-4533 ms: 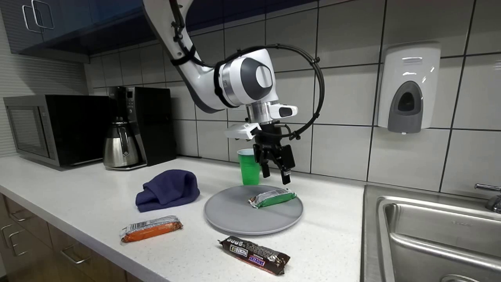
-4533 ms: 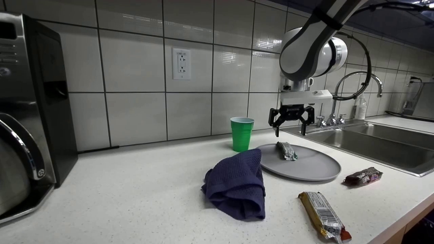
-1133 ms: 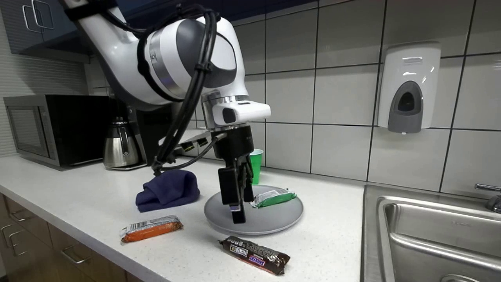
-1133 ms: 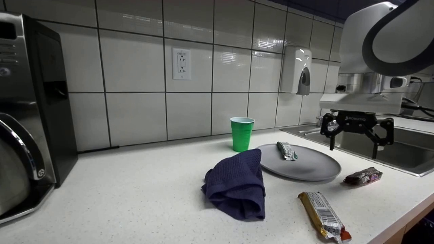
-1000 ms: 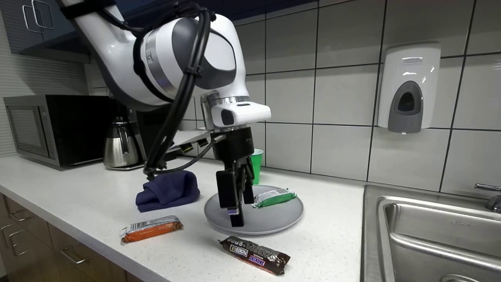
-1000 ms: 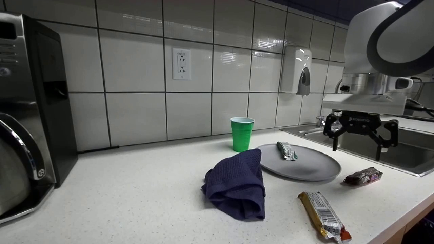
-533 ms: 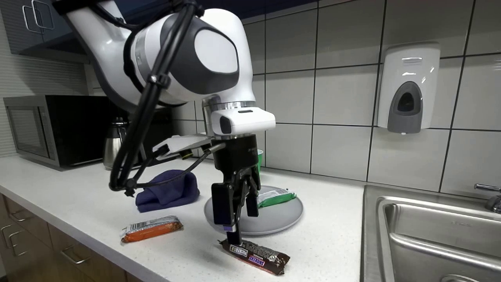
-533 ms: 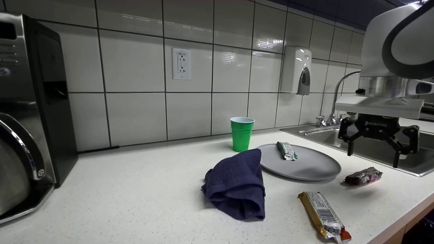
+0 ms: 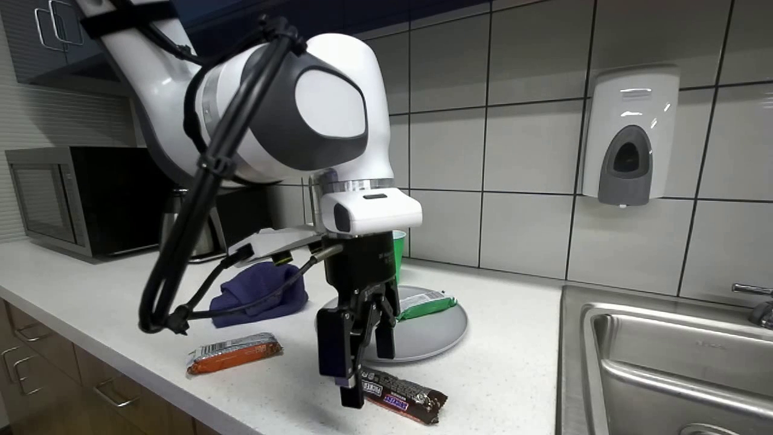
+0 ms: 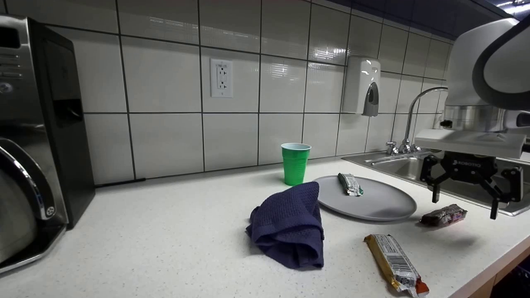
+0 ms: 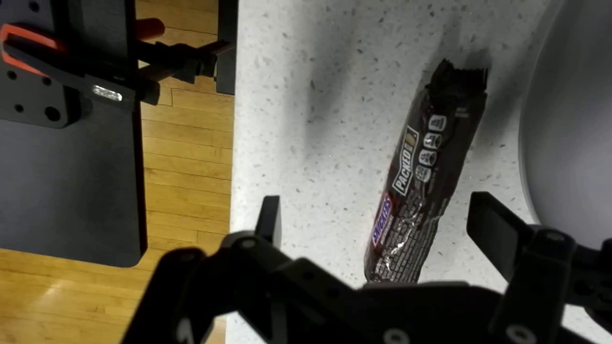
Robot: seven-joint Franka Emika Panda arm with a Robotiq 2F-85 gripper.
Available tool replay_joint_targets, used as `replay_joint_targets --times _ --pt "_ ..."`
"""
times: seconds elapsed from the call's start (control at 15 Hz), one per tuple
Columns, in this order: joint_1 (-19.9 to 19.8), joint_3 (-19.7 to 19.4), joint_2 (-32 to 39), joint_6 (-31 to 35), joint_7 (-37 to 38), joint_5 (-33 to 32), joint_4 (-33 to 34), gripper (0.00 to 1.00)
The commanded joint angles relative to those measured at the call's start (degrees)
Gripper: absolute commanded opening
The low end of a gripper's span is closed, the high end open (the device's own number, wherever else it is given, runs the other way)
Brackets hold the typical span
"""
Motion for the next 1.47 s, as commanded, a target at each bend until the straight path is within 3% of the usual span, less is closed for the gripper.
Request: replay_joint_targets --times 0.0,1.13,1.27,1.4 --pt "-1.3 1.1 1.8 1.5 1.7 0.0 -0.1 1.00" --pt "-0.3 -0.8 6.4 2.7 2.6 -0.2 1.7 1.00" --pt "-0.3 -1.0 6.5 2.7 2.7 -0.2 1.9 0.74" --pt "-0.3 -1.1 6.5 2.7 2.8 -0.4 2.1 0.58"
